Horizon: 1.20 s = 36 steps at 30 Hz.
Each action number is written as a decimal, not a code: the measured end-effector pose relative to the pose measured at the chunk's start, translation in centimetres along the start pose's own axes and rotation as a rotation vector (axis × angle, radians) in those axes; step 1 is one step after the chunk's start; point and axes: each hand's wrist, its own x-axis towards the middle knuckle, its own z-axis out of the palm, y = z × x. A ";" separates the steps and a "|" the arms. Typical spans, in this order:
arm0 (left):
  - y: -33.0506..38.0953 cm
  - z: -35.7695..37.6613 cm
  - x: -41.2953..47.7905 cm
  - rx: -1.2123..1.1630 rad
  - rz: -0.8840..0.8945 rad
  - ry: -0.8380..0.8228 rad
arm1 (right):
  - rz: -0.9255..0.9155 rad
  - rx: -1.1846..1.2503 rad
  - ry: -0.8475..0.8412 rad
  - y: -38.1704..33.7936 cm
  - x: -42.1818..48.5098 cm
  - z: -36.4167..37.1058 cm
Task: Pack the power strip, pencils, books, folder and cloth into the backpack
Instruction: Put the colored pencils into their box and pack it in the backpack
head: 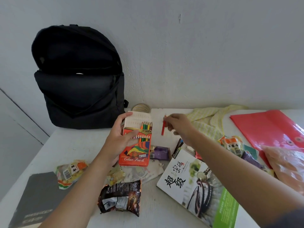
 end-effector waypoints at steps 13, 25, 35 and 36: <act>1.7 1.8 -0.7 -0.002 0.015 -0.121 | -0.372 0.022 -0.008 -4.6 -2.3 0.1; 2.0 2.3 -0.1 -0.015 0.046 -0.108 | -0.464 -0.264 -0.045 -3.8 -1.7 0.4; 1.7 0.7 0.7 -0.004 0.038 -0.146 | -0.494 -0.307 0.009 -2.8 -1.9 2.1; 1.6 0.5 0.7 -0.004 0.035 -0.149 | -0.506 -0.304 0.034 -2.8 -2.0 2.2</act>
